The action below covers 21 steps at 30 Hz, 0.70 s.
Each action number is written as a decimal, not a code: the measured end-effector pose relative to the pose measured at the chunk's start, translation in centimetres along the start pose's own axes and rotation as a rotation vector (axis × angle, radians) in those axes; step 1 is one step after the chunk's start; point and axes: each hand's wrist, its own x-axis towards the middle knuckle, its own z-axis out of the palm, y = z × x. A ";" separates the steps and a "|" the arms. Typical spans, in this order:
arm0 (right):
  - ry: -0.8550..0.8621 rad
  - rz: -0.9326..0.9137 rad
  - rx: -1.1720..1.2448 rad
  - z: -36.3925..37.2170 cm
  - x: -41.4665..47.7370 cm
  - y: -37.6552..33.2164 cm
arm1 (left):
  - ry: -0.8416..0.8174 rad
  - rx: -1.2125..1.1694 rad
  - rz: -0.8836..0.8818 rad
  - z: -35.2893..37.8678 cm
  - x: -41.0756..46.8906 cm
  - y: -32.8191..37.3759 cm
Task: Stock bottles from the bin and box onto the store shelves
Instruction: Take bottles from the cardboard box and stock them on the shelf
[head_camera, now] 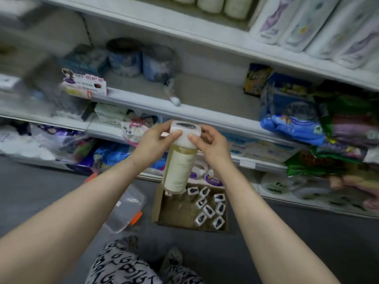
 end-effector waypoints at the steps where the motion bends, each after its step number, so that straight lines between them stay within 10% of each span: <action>1: 0.001 -0.020 -0.018 0.2 0.0 -1.1 | 0.021 -0.018 0.005 -0.5 0.0 1.1; 21: 0.118 -0.312 0.010 11.0 2.6 -19.2 | -0.024 0.010 0.215 -18.6 4.4 13.9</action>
